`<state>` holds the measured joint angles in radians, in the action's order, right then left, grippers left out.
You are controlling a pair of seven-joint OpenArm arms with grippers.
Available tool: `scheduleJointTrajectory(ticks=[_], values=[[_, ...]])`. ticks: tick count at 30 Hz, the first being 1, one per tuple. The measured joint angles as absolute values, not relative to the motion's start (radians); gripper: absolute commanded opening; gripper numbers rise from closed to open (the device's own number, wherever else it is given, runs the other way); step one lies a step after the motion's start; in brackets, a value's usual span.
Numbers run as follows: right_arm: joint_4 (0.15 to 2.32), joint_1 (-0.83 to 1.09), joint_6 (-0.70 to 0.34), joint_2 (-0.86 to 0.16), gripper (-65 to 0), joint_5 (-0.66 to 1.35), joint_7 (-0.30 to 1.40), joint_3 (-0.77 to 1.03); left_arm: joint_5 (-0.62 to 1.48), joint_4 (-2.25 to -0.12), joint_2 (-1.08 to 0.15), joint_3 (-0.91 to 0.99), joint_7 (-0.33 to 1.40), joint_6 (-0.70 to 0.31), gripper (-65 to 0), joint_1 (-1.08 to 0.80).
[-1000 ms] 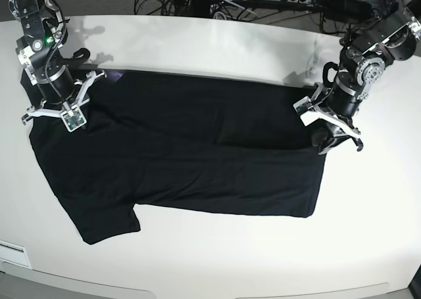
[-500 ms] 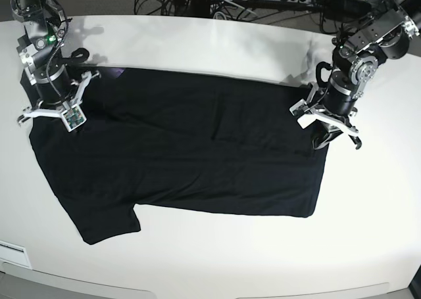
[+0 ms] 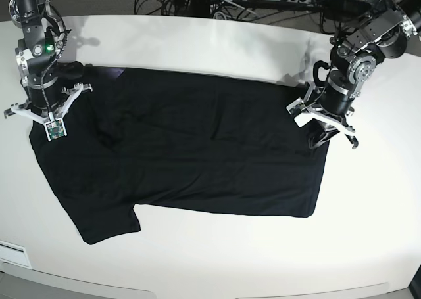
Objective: Fold the T-shirt properly
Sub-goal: 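Regrasp the shirt's shoulder edge with both grippers and smooth it flat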
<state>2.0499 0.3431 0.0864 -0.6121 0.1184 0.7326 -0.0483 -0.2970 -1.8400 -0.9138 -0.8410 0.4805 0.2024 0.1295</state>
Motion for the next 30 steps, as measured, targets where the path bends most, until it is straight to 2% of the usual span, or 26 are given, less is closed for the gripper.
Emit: scheduleJointTrajectory(ticks=[2, 7, 15, 21, 26, 30], values=[[2.05, 0.349, 0.012, -0.612, -65.0, 0.157, 0.72, -0.049, -0.258, -1.823, -0.909, -0.841, 0.461, 0.117, -65.0, 0.142], [2.04, 0.349, -0.116, -0.612, -65.0, 0.251, 0.711, -0.049, -0.197, -1.725, -0.834, -0.841, 0.449, 0.061, -65.0, 0.205], [1.808, 0.344, -0.176, -0.595, -65.0, 0.271, 0.639, -0.046, -0.184, -1.588, -0.72, -0.83, 0.42, -0.002, -65.0, 0.245], [1.779, 0.352, -0.202, -0.564, -65.0, 0.262, 0.648, -0.037, -0.175, -1.624, -0.725, -0.825, 0.51, -0.031, -65.0, 0.212], [1.894, 0.424, -0.184, -0.57, -65.0, 0.252, 0.758, -0.038, -0.203, -1.71, -0.804, -0.824, 0.513, -0.039, -65.0, 0.124], [1.997, 0.526, -0.169, -0.57, -65.0, 0.203, 0.782, -0.042, -0.212, -1.789, -0.877, -0.824, 0.521, -0.039, -65.0, 0.054]])
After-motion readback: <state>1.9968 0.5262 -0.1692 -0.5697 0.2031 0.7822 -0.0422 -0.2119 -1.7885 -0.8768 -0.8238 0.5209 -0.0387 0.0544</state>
